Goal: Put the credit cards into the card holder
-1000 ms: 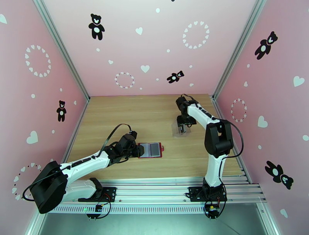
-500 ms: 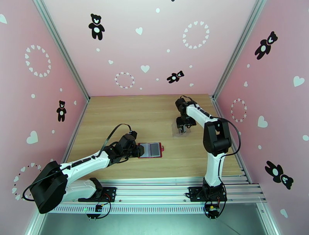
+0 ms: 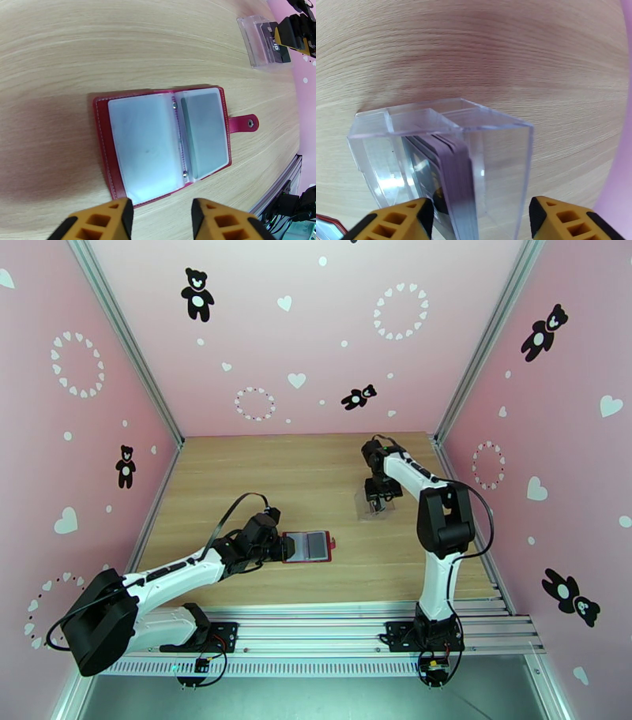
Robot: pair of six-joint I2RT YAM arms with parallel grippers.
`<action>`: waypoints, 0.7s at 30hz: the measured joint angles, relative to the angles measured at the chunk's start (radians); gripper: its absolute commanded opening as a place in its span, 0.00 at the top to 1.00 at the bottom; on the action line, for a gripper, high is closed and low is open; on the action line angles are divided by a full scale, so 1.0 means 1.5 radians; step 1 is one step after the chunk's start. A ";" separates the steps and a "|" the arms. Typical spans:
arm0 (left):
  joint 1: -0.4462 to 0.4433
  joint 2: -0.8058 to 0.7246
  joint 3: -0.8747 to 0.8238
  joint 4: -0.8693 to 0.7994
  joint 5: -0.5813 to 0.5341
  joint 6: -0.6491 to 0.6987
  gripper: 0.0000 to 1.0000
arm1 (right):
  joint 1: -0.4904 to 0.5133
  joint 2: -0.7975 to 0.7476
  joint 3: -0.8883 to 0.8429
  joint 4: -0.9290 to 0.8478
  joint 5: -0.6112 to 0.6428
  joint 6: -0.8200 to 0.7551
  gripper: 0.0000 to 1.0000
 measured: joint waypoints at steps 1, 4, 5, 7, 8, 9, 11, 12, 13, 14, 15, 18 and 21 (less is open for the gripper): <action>0.000 0.001 0.000 0.000 0.000 0.000 0.55 | -0.006 -0.009 -0.004 0.000 -0.002 0.001 0.45; 0.000 0.005 0.000 0.000 0.000 0.000 0.55 | -0.017 -0.027 -0.005 -0.001 -0.010 0.000 0.54; 0.000 0.006 0.000 0.000 0.000 0.000 0.55 | -0.019 -0.030 -0.006 0.000 -0.013 0.000 0.58; 0.000 0.007 0.000 0.000 0.000 0.000 0.55 | -0.019 -0.030 -0.009 0.003 -0.022 -0.001 0.65; 0.000 0.007 0.000 0.000 0.000 0.000 0.55 | -0.019 -0.030 -0.013 0.004 -0.028 -0.001 0.70; 0.000 0.007 0.000 0.000 0.000 0.000 0.55 | -0.019 -0.030 -0.016 0.005 -0.034 -0.003 0.75; 0.000 0.007 0.000 0.000 0.000 0.000 0.55 | -0.017 -0.030 -0.018 0.005 -0.046 -0.004 0.83; 0.000 0.007 0.000 0.000 0.000 0.000 0.55 | -0.017 -0.030 -0.018 0.006 -0.050 -0.005 0.87; 0.000 0.007 0.000 0.000 0.000 0.000 0.55 | -0.017 -0.030 -0.018 0.007 -0.055 -0.004 0.92; 0.000 0.007 0.000 0.000 0.000 0.000 0.55 | -0.017 -0.030 -0.018 0.008 -0.058 -0.006 0.95; 0.000 0.007 0.000 0.000 0.000 0.000 0.55 | -0.017 -0.030 -0.018 0.009 -0.065 -0.006 0.99; 0.000 0.007 0.000 0.000 0.000 0.000 0.55 | -0.017 -0.030 -0.018 0.011 -0.072 -0.008 1.00; 0.000 0.007 0.000 0.000 0.000 0.000 0.55 | -0.017 -0.031 -0.018 0.012 -0.079 -0.008 1.00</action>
